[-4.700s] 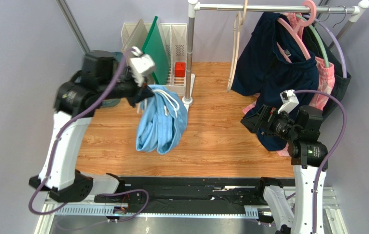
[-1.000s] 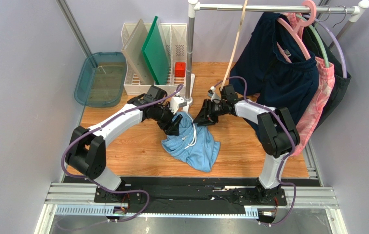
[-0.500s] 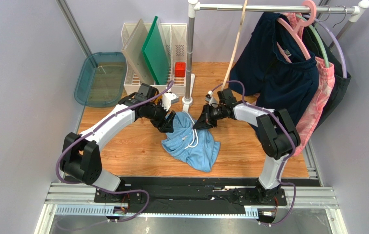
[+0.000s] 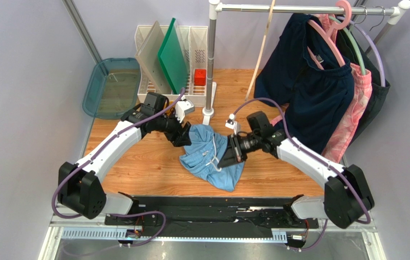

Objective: Place the shorts on the hanger

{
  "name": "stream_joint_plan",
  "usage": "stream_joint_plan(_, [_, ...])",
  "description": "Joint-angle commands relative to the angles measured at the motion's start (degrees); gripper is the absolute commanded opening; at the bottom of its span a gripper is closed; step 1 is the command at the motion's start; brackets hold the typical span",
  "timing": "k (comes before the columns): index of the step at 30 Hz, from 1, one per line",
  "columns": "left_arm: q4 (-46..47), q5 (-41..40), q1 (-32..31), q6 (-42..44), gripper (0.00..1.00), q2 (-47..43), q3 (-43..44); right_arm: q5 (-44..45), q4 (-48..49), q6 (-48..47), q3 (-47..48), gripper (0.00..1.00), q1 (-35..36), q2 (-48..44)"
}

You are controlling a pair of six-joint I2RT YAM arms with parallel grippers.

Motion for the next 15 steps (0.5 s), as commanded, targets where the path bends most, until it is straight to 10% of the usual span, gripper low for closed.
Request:
stream_joint_plan(1, [-0.6, 4.3, 0.1, 6.5, 0.73, -2.5, 0.0, 1.8, -6.7, -8.1, -3.9, 0.22, 3.6, -6.3])
stream_joint_plan(4, [-3.2, 3.1, -1.9, 11.0, 0.73, -3.3, -1.8, 7.5, -9.3, -10.0, -2.6, 0.41, 3.3, -6.6])
stream_joint_plan(15, [-0.2, -11.6, -7.2, 20.3, 0.74, 1.0, -11.0, 16.6, -8.1, -11.9, 4.3, 0.60, -7.1, -1.4])
